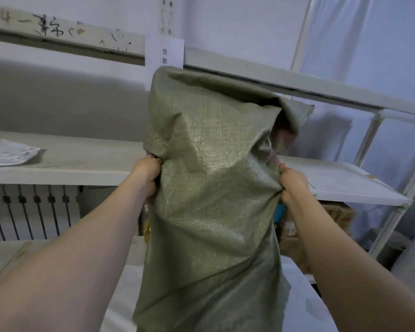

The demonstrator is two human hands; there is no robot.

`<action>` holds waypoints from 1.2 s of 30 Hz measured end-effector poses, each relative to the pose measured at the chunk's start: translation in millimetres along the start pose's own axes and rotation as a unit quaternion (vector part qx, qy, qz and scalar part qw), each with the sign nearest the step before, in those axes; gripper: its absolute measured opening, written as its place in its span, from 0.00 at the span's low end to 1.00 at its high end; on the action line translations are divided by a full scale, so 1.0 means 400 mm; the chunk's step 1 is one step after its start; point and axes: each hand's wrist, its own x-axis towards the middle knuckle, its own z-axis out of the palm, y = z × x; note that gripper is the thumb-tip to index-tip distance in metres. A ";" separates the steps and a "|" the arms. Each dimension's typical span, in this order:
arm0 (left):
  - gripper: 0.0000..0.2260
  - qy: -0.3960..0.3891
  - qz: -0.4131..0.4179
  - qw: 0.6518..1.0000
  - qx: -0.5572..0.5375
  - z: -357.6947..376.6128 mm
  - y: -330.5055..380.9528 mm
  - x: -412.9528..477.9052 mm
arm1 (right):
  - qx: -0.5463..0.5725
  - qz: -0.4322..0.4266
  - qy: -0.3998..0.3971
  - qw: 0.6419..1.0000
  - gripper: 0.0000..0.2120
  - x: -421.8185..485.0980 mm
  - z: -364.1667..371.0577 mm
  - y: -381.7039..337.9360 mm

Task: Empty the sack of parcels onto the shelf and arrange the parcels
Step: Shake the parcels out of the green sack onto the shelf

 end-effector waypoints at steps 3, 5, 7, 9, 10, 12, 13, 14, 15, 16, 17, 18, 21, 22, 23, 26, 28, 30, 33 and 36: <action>0.16 0.007 0.025 1.000 -0.002 0.000 0.016 0.019 | 0.003 0.024 0.014 1.000 0.12 0.013 0.001 -0.033; 0.14 0.009 0.033 0.999 -0.004 0.001 0.020 0.028 | -0.025 0.056 -0.001 0.998 0.16 0.012 0.001 -0.040; 0.10 0.010 0.045 0.999 -0.021 0.003 0.027 0.031 | -0.074 0.079 -0.020 0.994 0.18 0.016 -0.003 -0.019; 0.08 0.023 0.052 0.997 -0.044 0.002 0.039 0.037 | -0.094 0.087 -0.009 0.992 0.20 0.017 -0.010 0.010; 0.07 0.020 0.058 0.997 -0.048 0.001 0.046 0.040 | -0.105 0.083 -0.001 0.991 0.20 0.015 -0.012 0.019; 0.08 0.013 0.073 0.996 -0.052 -0.002 0.056 0.053 | -0.109 0.043 0.010 0.993 0.18 0.025 -0.010 0.022; 0.08 0.007 0.074 0.996 -0.048 -0.001 0.060 0.056 | -0.097 0.021 0.010 0.995 0.19 0.029 -0.006 0.020; 0.08 0.010 0.072 0.997 -0.036 -0.001 0.063 0.059 | -0.091 0.009 0.009 0.996 0.19 0.030 -0.002 0.011; 0.07 0.011 0.073 0.997 -0.027 0.001 0.064 0.062 | -0.084 0.003 0.012 0.996 0.20 0.031 0.002 0.003; 0.07 0.015 0.072 0.997 -0.016 0.003 0.064 0.064 | -0.070 0.008 0.014 0.997 0.20 0.029 0.006 -0.008; 0.07 0.020 0.071 0.997 -0.010 0.005 0.061 0.065 | -0.054 0.011 0.018 0.998 0.19 0.028 0.009 -0.016; 0.07 0.024 0.070 0.997 -0.006 0.006 0.058 0.065 | -0.045 0.013 0.020 0.999 0.19 0.032 0.010 -0.020; 0.07 0.047 0.074 0.996 -0.013 0.004 0.047 0.073 | -0.045 -0.020 0.028 0.998 0.18 0.030 0.018 -0.037; 0.08 0.059 0.073 0.995 -0.018 0.005 0.049 0.075 | -0.028 -0.017 0.031 0.999 0.17 0.027 0.020 -0.039; 0.09 0.068 0.073 0.995 -0.022 0.007 0.051 0.078 | -0.015 -0.011 0.045 0.999 0.17 0.030 0.023 -0.038; 0.11 0.090 0.045 0.995 0.008 0.021 0.064 0.077 | -0.046 0.029 0.045 0.997 0.19 0.026 0.033 -0.041; 0.13 0.089 0.001 0.996 0.020 0.027 0.059 0.080 | -0.041 0.075 0.041 0.995 0.24 0.032 0.033 -0.037; 0.17 0.076 -0.025 0.997 0.021 0.029 0.047 0.093 | 0.009 0.119 0.015 0.993 0.27 0.059 0.025 -0.025; 0.20 0.044 -0.034 0.998 0.015 0.045 0.055 0.069 | 0.041 0.126 -0.030 0.991 0.27 0.049 0.021 -0.036; 0.24 -0.007 -0.029 1.000 -0.006 0.057 0.066 0.056 | 0.040 0.115 -0.068 0.990 0.29 0.043 0.014 -0.043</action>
